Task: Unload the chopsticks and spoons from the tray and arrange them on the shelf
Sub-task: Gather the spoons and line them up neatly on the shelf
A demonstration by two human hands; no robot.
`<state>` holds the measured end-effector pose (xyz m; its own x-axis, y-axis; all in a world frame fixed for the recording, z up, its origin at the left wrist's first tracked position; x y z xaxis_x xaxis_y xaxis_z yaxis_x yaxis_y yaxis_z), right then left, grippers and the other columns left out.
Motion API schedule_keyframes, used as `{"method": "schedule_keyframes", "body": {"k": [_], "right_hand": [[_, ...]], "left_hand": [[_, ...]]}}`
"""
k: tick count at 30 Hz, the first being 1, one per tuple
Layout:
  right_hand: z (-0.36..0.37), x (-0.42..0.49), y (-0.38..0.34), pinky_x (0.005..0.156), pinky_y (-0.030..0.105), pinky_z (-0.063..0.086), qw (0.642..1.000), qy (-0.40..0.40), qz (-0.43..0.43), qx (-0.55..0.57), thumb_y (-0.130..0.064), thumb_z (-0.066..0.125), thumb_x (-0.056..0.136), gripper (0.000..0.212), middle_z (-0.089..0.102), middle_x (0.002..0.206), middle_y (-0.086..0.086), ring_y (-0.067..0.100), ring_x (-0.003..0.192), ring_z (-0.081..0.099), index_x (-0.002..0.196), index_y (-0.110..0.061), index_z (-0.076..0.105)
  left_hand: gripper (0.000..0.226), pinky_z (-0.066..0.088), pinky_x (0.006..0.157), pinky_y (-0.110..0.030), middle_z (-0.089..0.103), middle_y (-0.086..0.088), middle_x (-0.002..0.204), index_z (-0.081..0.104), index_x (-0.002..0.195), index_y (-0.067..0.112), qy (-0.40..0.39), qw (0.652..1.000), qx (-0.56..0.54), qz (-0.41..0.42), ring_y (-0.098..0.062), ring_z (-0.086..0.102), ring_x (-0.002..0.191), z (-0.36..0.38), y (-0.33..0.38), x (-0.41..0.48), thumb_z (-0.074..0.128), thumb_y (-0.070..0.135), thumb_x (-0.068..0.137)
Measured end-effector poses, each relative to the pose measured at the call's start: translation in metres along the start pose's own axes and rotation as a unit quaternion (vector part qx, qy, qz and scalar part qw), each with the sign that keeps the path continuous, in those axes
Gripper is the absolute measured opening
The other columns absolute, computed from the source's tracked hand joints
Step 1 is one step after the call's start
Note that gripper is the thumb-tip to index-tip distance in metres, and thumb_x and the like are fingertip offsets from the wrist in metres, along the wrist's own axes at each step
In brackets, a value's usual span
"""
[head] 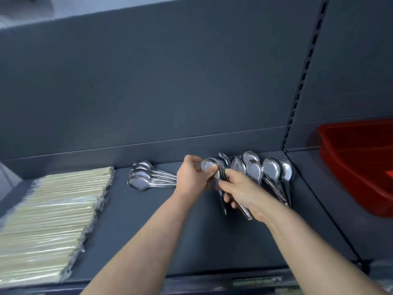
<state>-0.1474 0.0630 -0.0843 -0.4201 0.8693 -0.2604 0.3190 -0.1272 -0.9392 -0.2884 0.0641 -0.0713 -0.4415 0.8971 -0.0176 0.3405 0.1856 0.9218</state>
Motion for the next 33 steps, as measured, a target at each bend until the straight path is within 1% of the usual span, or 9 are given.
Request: {"method": "schedule_keyframes", "body": {"k": [2,4,6,8,13,16,20,25,33], "right_hand": [[0.021,0.005,-0.008,0.044,0.020,0.039,0.997,-0.028,-0.009,-0.072,-0.008,0.039,0.097,0.020,0.063,0.090,-0.002,0.008,0.055,0.052,0.100,-0.021,0.055],[0.037,0.012,-0.018,0.056,0.028,0.049,0.975,-0.025,-0.040,-0.216,-0.011,0.036,0.097,0.022,0.065,0.095,-0.006,0.015,0.067,0.058,0.102,-0.023,0.054],[0.054,0.019,-0.026,0.077,0.035,0.051,0.922,-0.006,-0.071,-0.380,-0.013,0.039,0.096,0.021,0.064,0.105,-0.006,0.022,0.090,0.061,0.102,-0.023,0.056],[0.081,0.026,-0.030,0.086,0.038,0.048,0.892,-0.006,-0.091,-0.443,-0.013,0.042,0.095,0.026,0.059,0.114,0.000,0.027,0.104,0.057,0.113,-0.022,0.059],[0.138,0.037,-0.038,0.075,0.034,0.046,0.864,0.035,-0.164,-0.474,-0.012,0.044,0.097,0.030,0.050,0.112,0.000,0.027,0.102,0.056,0.119,-0.024,0.060],[0.157,0.039,-0.050,0.068,0.030,0.040,0.813,0.103,-0.223,-0.528,-0.011,0.057,0.090,0.021,0.055,0.102,-0.004,0.022,0.096,0.056,0.105,-0.025,0.062],[0.168,0.049,-0.050,0.055,0.025,0.045,0.778,0.144,-0.231,-0.566,-0.013,0.091,0.047,0.035,0.057,0.068,-0.008,0.018,0.070,0.056,0.067,-0.028,0.068],[0.172,0.049,-0.050,0.057,0.029,0.045,0.760,0.176,-0.240,-0.578,-0.003,0.089,0.042,0.040,0.056,0.071,-0.003,0.022,0.068,0.056,0.071,-0.023,0.070],[0.163,0.043,-0.053,0.059,0.032,0.041,0.741,0.207,-0.266,-0.581,0.002,0.084,0.045,0.039,0.059,0.078,-0.003,0.023,0.073,0.056,0.073,-0.021,0.068]], "left_hand": [[0.018,0.050,0.055,-0.030,0.067,0.005,0.064,0.059,0.078,0.020,-0.017,0.999,0.033,0.010,-0.016,0.060,0.056,-0.021,-0.008,0.002,0.074,0.029,0.080],[0.024,0.041,0.052,-0.024,0.059,0.014,0.049,0.056,0.065,0.019,-0.027,0.999,0.035,0.005,-0.006,0.051,0.050,-0.042,-0.019,0.000,0.072,0.023,0.084],[0.024,0.040,0.053,-0.023,0.055,0.012,0.051,0.055,0.067,0.015,0.005,0.999,0.037,-0.010,-0.008,0.049,0.051,-0.070,-0.035,-0.003,0.072,0.021,0.083],[0.021,0.045,0.049,-0.024,0.057,0.002,0.060,0.057,0.068,0.017,0.052,0.998,0.011,-0.041,-0.012,0.050,0.051,-0.102,-0.057,-0.006,0.072,0.015,0.083],[0.025,0.059,0.068,-0.044,0.065,-0.002,0.067,0.054,0.065,0.020,0.123,0.990,0.038,-0.063,-0.021,0.061,0.054,-0.162,-0.094,-0.008,0.071,0.014,0.082],[0.021,0.054,0.074,-0.038,0.064,0.002,0.069,0.054,0.070,0.019,0.158,0.980,0.112,-0.039,-0.026,0.067,0.070,-0.180,-0.098,-0.001,0.071,0.021,0.081],[0.016,0.040,0.070,-0.030,0.063,0.002,0.083,0.057,0.089,0.012,0.158,0.970,0.182,-0.015,-0.024,0.061,0.084,-0.187,-0.097,0.008,0.069,0.020,0.084],[0.028,0.048,0.078,-0.039,0.059,0.001,0.108,0.051,0.104,0.020,0.150,0.954,0.258,0.027,-0.024,0.059,0.097,-0.190,-0.093,0.010,0.067,0.034,0.085],[0.019,0.046,0.075,-0.035,0.059,0.001,0.106,0.064,0.105,0.021,0.118,0.918,0.364,0.106,-0.020,0.053,0.105,-0.173,-0.065,0.011,0.056,0.031,0.091]]}}
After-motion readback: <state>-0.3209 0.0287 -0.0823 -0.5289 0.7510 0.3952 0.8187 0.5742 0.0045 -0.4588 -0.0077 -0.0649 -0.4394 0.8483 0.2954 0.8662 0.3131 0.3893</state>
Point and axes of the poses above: each hand's wrist, its own x-axis towards the middle knuckle, its own z-axis out of the palm, y = z × x, the point moved 7 cm from there along x, towards the middle knuckle
